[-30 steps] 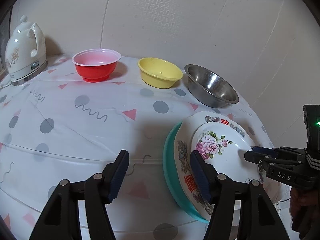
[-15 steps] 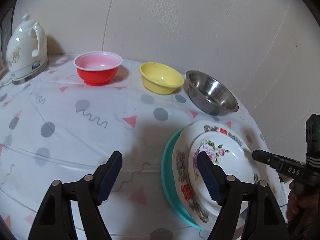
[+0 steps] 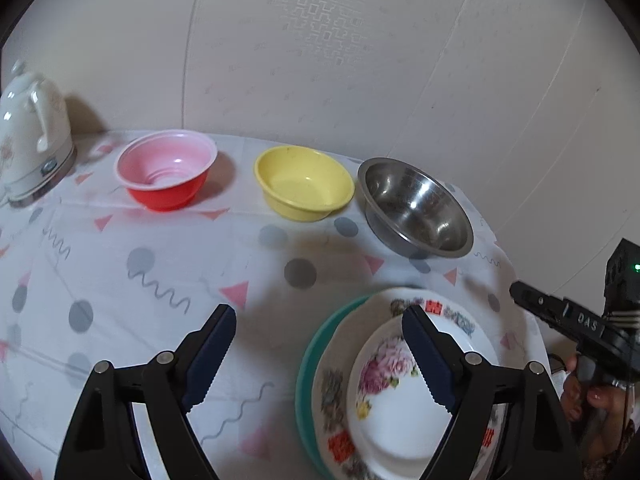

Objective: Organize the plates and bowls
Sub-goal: 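Move both grippers to the steel bowl and grasp its rim, then lift the steel bowl with both grippers and lower it beside the plate stack, then open both grippers and pull them back from the steel bowl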

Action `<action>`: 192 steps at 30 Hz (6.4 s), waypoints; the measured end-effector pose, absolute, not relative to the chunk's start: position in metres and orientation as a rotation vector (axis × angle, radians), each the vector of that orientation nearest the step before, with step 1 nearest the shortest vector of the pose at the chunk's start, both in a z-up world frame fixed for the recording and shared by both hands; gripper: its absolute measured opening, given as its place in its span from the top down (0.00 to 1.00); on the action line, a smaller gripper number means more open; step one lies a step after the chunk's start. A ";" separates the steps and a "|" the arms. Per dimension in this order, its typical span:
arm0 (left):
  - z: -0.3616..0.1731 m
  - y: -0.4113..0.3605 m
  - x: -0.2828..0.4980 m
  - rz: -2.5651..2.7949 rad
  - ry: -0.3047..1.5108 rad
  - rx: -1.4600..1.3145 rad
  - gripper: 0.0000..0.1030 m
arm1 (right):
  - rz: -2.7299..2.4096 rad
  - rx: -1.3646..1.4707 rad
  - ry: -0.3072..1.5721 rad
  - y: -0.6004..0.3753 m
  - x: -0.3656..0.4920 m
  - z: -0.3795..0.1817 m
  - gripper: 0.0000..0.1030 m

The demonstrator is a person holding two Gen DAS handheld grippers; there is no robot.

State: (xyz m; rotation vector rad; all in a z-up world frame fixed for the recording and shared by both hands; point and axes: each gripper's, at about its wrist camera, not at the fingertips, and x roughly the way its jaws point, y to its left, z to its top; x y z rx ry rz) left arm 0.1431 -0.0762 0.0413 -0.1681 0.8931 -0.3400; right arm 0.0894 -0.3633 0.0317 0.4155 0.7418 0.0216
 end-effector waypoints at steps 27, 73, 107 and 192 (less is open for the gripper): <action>0.036 -0.119 0.189 -0.284 0.876 0.016 0.17 | -0.049 0.543 0.818 -0.391 0.207 0.006 0.61; 0.008 -0.203 0.259 -0.431 0.995 0.078 0.79 | 0.068 0.546 0.731 -0.392 0.171 -0.012 0.77; 0.052 -0.098 0.146 -0.326 0.771 -0.018 0.78 | 0.203 0.453 0.643 -0.315 0.114 0.033 0.81; 0.012 0.092 0.060 -0.078 0.830 -0.275 0.49 | 0.400 0.294 0.820 -0.173 0.106 0.014 0.71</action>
